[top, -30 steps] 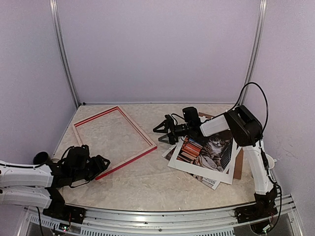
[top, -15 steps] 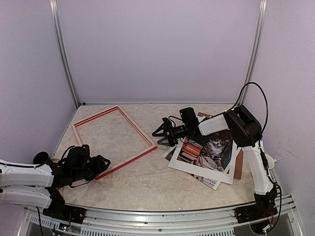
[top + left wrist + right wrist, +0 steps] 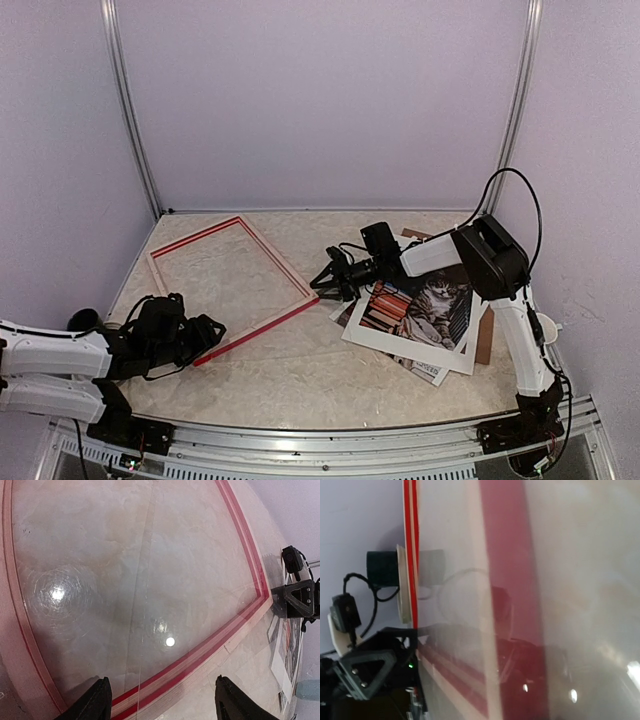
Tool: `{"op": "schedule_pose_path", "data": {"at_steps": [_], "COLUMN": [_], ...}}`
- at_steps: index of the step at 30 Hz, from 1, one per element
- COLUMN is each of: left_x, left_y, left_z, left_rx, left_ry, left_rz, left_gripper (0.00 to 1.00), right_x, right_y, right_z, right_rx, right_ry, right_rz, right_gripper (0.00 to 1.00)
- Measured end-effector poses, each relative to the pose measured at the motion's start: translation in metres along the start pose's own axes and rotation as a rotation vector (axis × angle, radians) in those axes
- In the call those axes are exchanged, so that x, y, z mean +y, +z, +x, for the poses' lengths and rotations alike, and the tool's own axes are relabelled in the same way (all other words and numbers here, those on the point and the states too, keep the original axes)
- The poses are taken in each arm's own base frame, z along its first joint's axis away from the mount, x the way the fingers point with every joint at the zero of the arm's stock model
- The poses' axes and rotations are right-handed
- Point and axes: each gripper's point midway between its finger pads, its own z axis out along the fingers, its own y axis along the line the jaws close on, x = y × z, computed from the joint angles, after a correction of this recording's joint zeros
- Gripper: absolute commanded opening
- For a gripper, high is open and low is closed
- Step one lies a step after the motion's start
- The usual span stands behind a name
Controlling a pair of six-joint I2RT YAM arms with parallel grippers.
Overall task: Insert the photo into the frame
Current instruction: Pick up the glass panel from the frame body.
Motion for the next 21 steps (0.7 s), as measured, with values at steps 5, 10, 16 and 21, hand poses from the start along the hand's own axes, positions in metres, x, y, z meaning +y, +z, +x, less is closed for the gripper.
{"op": "schedule_pose_path", "data": {"at_steps": [5,10,16,21], "left_x": [0.000,-0.001,-0.002,-0.004], "left_y": [0.000,0.000,0.000,-0.003], "left_z": [0.001,0.002,0.002,0.000], "left_rx": [0.003,0.010,0.012,0.006], "left_ry": [0.000,0.000,0.003,0.027], "left_rz": [0.002,0.005,0.009,0.019], "left_gripper": [0.70,0.70,0.71,0.89], "right_x": [0.002,0.005,0.013,0.033], "right_y": [0.000,0.000,-0.001,-0.007], "right_z": [0.000,0.000,-0.001,-0.003], "right_rx": [0.003,0.008,0.007,0.000], "right_ry": [0.001,-0.005,-0.012,-0.031], "right_rz": [-0.009,-0.021,-0.047,-0.076], "right_gripper": [0.18,0.04,0.00,0.00]}}
